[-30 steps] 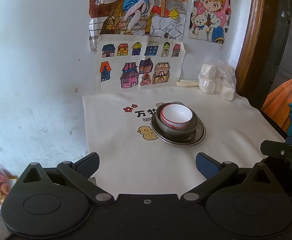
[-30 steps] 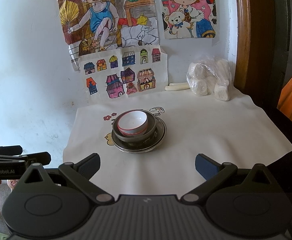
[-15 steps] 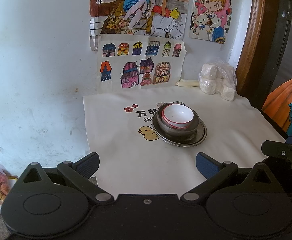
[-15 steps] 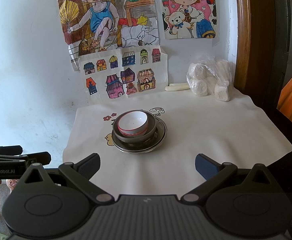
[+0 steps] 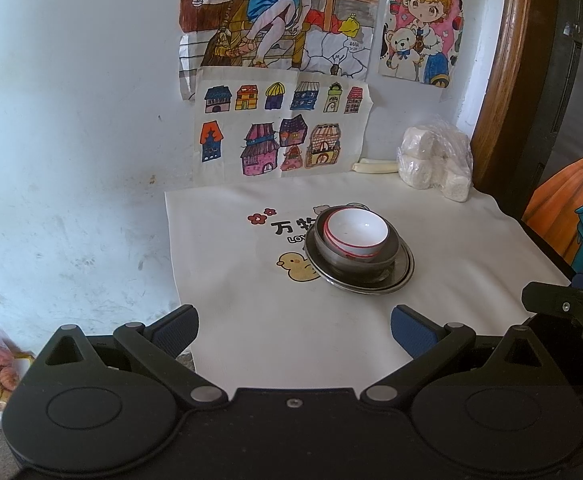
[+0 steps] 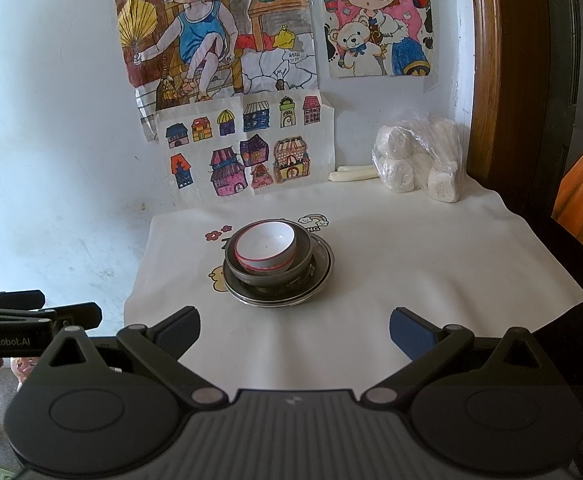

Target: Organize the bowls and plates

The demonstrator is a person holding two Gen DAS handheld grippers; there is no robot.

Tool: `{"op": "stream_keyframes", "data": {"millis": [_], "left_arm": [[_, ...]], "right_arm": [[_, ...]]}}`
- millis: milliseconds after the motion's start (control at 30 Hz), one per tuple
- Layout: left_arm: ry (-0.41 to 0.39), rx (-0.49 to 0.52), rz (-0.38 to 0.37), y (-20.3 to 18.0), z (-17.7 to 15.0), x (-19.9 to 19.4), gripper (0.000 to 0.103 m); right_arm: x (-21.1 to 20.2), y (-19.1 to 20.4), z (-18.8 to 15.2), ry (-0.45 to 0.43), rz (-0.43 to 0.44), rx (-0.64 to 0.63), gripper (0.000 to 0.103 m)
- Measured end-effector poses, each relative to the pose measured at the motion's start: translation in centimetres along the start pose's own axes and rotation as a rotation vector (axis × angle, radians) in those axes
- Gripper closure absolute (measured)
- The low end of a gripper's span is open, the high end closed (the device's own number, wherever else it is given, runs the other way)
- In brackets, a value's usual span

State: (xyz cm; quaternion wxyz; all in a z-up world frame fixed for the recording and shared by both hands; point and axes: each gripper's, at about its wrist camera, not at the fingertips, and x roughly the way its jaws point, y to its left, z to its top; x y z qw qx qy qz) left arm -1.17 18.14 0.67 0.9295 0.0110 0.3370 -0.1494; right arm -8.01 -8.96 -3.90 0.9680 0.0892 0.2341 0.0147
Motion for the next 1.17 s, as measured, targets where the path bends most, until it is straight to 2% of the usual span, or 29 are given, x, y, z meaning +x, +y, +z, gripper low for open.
{"op": "stream_keyframes", "data": {"millis": [467, 767, 1167], "left_arm": [[0.004, -0.01, 0.0, 0.4, 0.1, 0.4, 0.001], [0.029, -0.031, 0.06, 0.8, 0.3, 0.6, 0.001], [0.016, -0.035, 0.042, 0.8, 0.8, 1.4, 0.001]], "right_arm": [[0.5, 0.1, 0.2, 0.011, -0.005, -0.005, 0.0], [1.0, 0.1, 0.1, 0.018, -0.007, -0.011, 0.0], [2.2, 0.0, 1.0, 0.037, -0.009, -0.023, 0.0]]}}
